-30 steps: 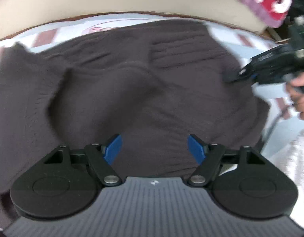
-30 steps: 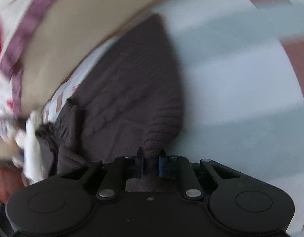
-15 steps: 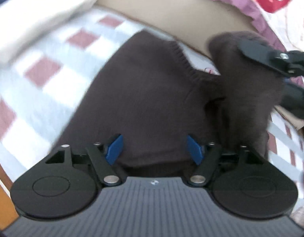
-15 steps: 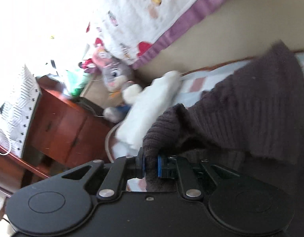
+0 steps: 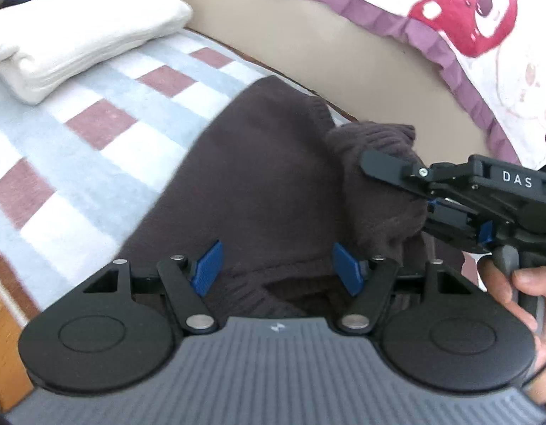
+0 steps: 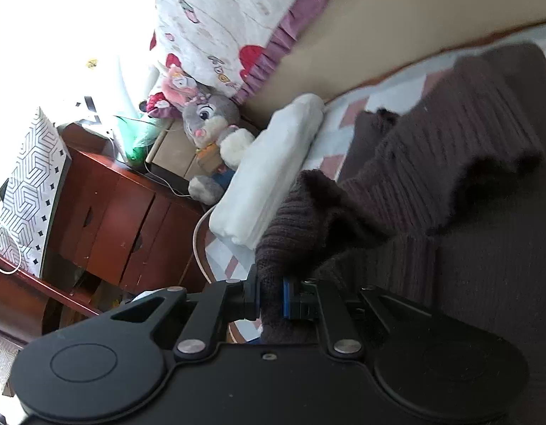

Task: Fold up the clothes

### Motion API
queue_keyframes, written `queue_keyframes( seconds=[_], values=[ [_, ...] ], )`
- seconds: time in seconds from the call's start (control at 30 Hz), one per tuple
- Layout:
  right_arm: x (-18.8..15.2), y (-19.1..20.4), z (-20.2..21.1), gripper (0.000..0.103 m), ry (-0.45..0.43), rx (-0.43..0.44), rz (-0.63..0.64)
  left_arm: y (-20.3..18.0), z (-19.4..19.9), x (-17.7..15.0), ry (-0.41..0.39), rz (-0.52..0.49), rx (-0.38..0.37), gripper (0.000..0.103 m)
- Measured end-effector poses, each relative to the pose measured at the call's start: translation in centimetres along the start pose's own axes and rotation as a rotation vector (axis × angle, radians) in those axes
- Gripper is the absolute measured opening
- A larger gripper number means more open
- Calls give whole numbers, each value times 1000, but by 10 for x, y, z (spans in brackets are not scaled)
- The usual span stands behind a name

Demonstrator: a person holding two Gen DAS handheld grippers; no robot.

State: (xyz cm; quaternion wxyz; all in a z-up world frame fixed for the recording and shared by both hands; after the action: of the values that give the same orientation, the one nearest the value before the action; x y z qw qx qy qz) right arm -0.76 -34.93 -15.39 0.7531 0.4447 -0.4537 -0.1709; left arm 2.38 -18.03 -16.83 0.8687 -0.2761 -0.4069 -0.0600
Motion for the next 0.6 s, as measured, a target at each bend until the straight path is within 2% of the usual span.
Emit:
queue_keyframes(
  seconds=[0.1, 0.13, 0.23, 0.27, 0.33, 0.4, 0.43, 0.47, 0.5, 0.57, 0.6],
  values=[
    [7, 17, -3, 14, -10, -57, 66, 3, 11, -2, -13, 21, -26, 66],
    [8, 25, -3, 14, -16, -59, 97, 0, 16, -4, -27, -30, -16, 62],
    [11, 45, -5, 14, -34, -62, 188, -16, 34, -9, -79, -357, 71, 60],
    [12, 52, -5, 14, -40, -63, 218, -18, 35, -14, -52, -402, 78, 60],
    [9, 37, -11, 14, -20, -96, 229, -16, 29, -27, 26, -410, 71, 60],
    [6, 17, -9, 14, -27, -153, 184, -15, 18, -37, 63, -430, 71, 60],
    [5, 12, -6, 14, -27, -149, 160, -15, 12, -41, 73, -446, 73, 60],
    [6, 11, -3, 14, -34, -137, 148, -15, 8, -44, 75, -467, 75, 52],
    [7, 11, 1, 14, -42, -124, 137, -16, 4, -45, 69, -494, 82, 30],
    [10, 15, 7, 14, -62, -90, 137, -17, -1, -43, 62, -530, 100, 21],
    [11, 18, 10, 15, -73, -72, 144, -18, -2, -38, 51, -515, 91, 15]
  ],
)
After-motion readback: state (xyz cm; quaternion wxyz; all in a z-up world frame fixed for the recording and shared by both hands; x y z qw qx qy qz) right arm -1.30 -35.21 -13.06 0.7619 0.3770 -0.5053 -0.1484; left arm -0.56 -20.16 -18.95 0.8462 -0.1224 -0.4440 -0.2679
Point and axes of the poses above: each gripper's, at about its wrist camera, not at the fingertips, and z roughly against the way its jaws point, y to its left, x to its top, the point moved 7 cm from there along -z, roughly the way its jaws point, and after that the axes turned 15 degrees about -y, right-handed, at the moved point
